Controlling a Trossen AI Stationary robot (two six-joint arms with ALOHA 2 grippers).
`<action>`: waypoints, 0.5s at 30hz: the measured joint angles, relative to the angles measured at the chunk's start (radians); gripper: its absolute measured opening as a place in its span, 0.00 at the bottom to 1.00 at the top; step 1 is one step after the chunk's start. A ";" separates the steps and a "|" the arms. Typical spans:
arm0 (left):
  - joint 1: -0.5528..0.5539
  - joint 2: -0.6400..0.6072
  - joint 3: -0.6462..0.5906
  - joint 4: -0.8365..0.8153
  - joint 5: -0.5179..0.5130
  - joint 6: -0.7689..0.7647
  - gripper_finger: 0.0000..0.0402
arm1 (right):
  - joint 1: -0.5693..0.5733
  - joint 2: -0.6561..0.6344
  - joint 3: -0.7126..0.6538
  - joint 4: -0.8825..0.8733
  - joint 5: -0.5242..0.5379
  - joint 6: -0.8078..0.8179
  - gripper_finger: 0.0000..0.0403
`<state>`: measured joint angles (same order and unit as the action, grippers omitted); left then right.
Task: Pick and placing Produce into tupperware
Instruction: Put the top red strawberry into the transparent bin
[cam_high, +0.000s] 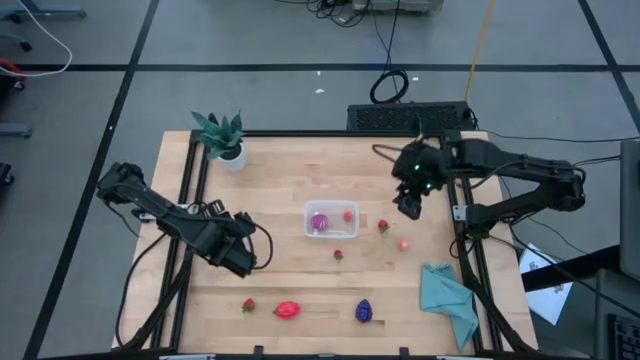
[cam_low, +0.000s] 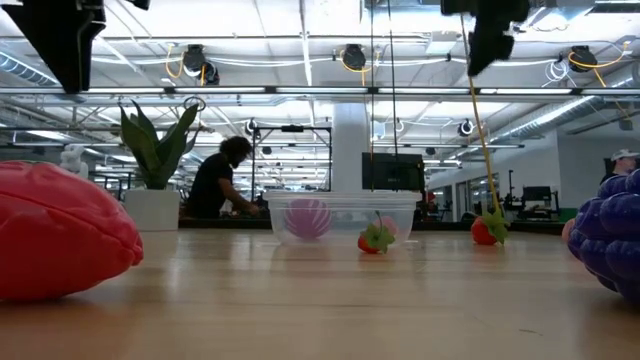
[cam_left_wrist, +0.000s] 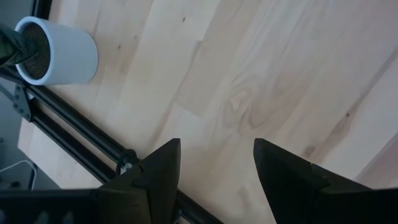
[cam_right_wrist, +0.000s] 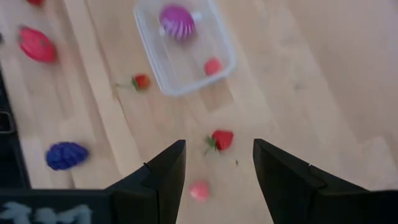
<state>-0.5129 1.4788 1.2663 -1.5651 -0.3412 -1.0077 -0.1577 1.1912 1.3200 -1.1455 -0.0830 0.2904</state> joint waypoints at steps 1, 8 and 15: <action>0.000 0.000 -0.004 0.000 0.000 0.000 0.52 | 0.003 0.000 -0.027 0.010 0.000 0.011 0.45; 0.000 0.000 -0.013 0.003 -0.005 0.008 0.52 | 0.010 0.000 -0.211 0.115 -0.116 0.083 0.45; 0.001 0.000 -0.013 0.003 -0.008 0.018 0.52 | 0.009 0.000 -0.333 0.214 -0.157 0.095 0.45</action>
<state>-0.5123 1.4788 1.2533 -1.5623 -0.3496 -0.9898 -0.1482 1.1912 0.9872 -0.9319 -0.2401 0.3857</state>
